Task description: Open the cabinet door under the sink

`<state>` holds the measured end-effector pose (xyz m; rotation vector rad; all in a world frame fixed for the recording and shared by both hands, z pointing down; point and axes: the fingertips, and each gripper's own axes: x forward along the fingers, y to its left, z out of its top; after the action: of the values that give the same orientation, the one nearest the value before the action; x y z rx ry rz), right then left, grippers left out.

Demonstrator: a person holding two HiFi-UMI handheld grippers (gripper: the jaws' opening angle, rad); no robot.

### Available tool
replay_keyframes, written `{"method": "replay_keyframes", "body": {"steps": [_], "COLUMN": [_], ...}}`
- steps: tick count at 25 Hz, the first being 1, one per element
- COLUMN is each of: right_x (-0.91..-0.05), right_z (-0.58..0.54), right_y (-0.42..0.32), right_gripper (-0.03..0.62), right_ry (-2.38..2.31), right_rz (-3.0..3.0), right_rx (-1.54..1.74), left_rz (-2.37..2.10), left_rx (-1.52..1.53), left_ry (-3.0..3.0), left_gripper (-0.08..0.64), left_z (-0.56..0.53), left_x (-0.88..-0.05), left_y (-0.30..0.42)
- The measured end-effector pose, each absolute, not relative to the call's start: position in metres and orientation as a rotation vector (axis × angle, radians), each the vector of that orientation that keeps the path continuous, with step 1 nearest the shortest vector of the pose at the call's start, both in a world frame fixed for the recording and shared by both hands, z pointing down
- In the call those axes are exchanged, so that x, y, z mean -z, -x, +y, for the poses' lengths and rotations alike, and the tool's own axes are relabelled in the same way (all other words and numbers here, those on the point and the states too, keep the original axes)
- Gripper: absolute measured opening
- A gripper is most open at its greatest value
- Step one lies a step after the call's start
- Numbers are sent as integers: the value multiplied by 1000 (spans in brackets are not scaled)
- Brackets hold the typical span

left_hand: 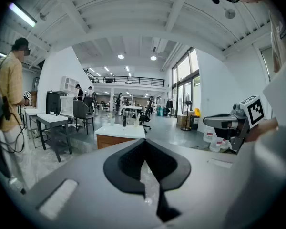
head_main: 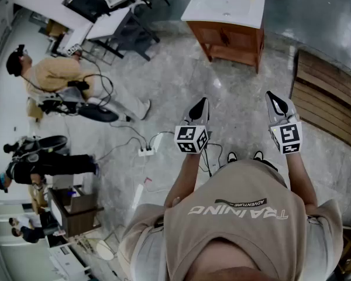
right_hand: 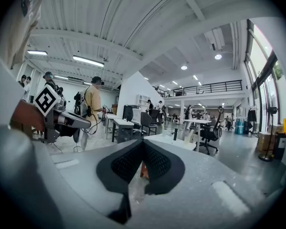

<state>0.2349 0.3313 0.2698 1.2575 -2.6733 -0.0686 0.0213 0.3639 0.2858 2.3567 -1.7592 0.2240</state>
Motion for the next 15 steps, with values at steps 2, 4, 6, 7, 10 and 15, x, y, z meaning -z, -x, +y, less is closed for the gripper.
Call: {"method": "replay_keyframes", "body": {"steps": [2,4,6,7,10,15], "right_x": [-267,-265,-265,-266,-272,-286], "right_z": [331,328,325,324,323,319], "right_y": [-243,-252,-262,-267,-281,-290], "right_gripper": [2,2,2,2,2,2], "right_ry": [-1252,-1245,-1240,-1240,-1259,-1243], "right_rz": [-2677,-2681,-2685,-2687,-2692,-2689], "right_rx": [70,75,75,71,41,19], "left_rz": [-1767,-1779,-1788,-1789,-1782,-1749], "left_rx": [-228,-227,-222,-220,-233,-253], "left_ry": [-2341,-2324,-2311,-2304,-2272,-2255], "left_gripper": [17,17,17,17,17,17], "left_z": [367,368,368,368,374,383], "left_x": [-287,-288,-289,-290,-299,-312], "left_y": [-27,-33,-40,-44,-56,-79]}}
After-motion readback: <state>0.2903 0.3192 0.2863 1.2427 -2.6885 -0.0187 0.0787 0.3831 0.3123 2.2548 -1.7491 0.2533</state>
